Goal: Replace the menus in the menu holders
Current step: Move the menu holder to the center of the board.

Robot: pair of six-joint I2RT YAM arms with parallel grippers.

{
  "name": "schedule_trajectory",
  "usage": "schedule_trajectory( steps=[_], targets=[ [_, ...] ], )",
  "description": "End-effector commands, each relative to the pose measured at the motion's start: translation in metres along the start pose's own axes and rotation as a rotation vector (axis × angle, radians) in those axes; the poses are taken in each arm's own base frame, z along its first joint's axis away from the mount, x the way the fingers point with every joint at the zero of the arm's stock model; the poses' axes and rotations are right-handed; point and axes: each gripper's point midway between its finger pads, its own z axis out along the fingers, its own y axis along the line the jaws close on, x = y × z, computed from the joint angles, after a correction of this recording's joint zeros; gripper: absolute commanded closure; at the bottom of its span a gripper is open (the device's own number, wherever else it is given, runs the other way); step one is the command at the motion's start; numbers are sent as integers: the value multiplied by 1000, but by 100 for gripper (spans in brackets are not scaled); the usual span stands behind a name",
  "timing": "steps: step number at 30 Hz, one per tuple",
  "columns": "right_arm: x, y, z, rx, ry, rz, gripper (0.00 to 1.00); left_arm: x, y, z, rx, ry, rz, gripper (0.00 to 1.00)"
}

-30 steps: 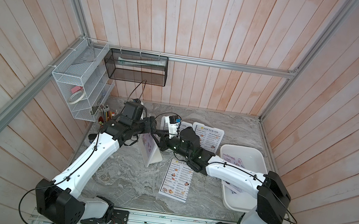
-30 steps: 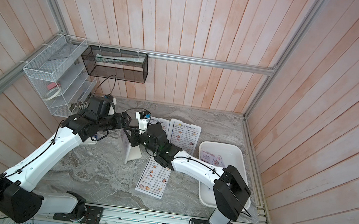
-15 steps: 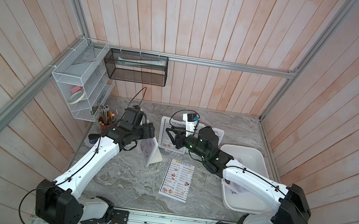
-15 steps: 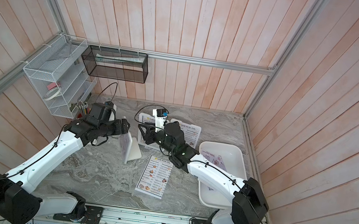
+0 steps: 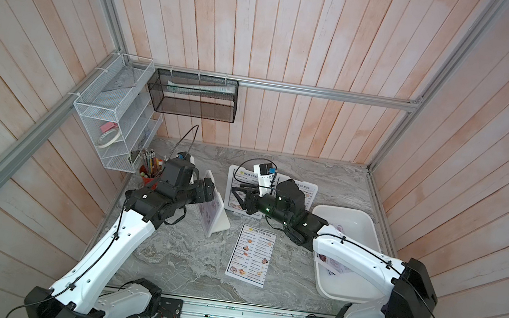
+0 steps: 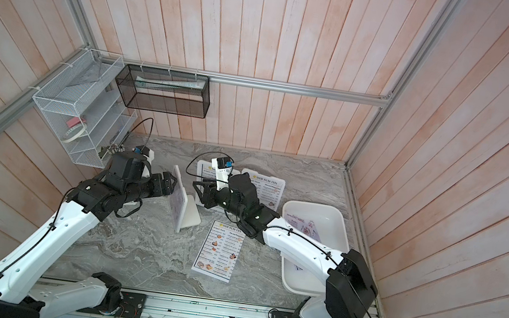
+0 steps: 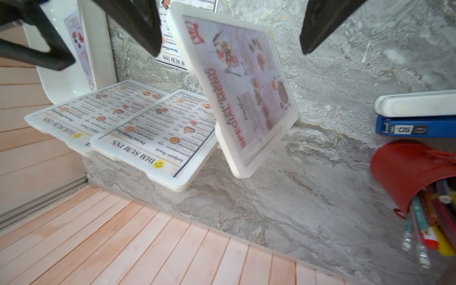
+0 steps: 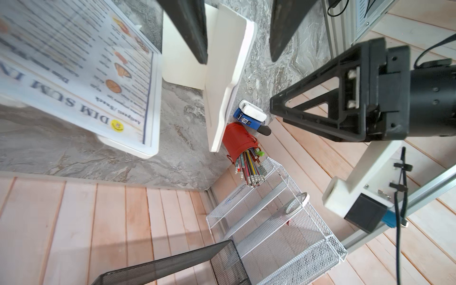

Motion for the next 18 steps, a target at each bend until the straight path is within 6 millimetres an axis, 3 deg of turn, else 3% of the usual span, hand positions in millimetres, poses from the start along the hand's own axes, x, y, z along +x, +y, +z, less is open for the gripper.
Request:
schedule_trajectory(
  steps=[1, 6, 12, 18],
  targets=[
    [17, 12, 15, -21, 70, -8, 56, 37, 48, 14, -146, 113, -64, 9],
    [35, 13, 39, 15, 123, -15, 52, 68, 85, 15, -233, 143, -154, 9],
    [55, -4, 53, 68, 161, 14, 51, 105, 90, 19, -204, 213, -207, 9],
    [71, -6, 65, 56, 200, 28, 57, 116, 85, 22, -184, 239, -208, 9]
  ],
)
